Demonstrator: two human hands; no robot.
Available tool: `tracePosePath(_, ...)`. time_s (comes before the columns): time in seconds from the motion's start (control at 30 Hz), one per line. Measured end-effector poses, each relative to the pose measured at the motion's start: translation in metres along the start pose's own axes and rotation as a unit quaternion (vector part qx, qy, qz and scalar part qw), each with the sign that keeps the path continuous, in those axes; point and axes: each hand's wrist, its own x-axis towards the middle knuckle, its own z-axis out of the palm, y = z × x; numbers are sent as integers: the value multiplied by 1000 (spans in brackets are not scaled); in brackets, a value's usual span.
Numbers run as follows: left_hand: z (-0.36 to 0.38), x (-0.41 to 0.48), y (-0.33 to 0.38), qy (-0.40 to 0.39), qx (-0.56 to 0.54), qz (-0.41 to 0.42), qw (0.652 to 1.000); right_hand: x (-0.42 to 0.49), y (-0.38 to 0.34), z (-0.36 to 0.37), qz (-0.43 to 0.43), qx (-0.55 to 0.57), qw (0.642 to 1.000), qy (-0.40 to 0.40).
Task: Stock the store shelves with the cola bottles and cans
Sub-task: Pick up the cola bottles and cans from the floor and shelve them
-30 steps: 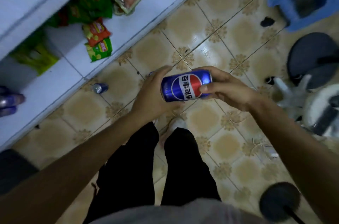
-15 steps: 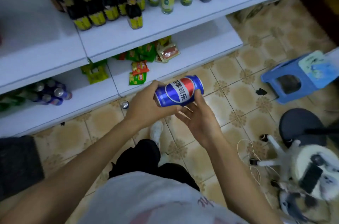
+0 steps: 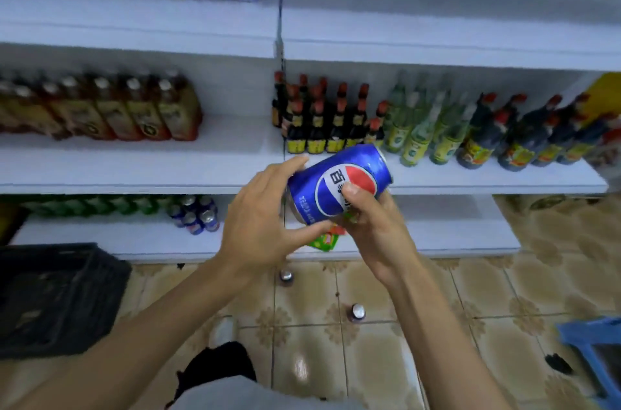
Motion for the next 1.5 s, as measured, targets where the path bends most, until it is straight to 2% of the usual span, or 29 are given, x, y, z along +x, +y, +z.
tracePosePath(0.17, -69, 47, -34, 154, -90, -48, 983, 57, -31, 101, -86, -59, 993, -64)
tracePosePath(0.27, -115, 87, -72, 205, -126, -40, 970, 100, -43, 169, -151, -126, 976, -90)
tracePosePath(0.37, -150, 131, -116, 192, -149, -37, 969, 149, -53, 222, -192, -167, 962, -101)
tracePosePath(0.47, -179, 182, -168, 140, -144, -43, 979, 211, -55, 270, -226, -229, 944, -78)
tracePosePath(0.57, -193, 234, -216, 73, -145, -99, 982, 272, -50, 295, -226, -298, 926, -50)
tracePosePath(0.63, -195, 263, -243, 29, -141, -132, 981, 307, -44, 301, -212, -331, 918, -46)
tracePosePath(0.77, -186, 307, -276, -9, -80, -139, 987, 356, -32, 303, -201, -377, 904, -12)
tracePosePath(1.17, -164, 349, -299, -6, -35, -147, 988, 401, -32, 299, -228, -405, 885, -10)
tracePosePath(1.3, -164, 350, -296, -13, -27, -154, 988, 399, -33, 300, -203, -409, 889, -17)
tracePosePath(1.4, -162, 335, -286, 55, 4, -128, 990, 385, -28, 295, -191, -393, 899, 10)
tracePosePath(1.5, -157, 304, -266, 161, -19, -38, 986, 351, -26, 283, -182, -344, 920, 48)
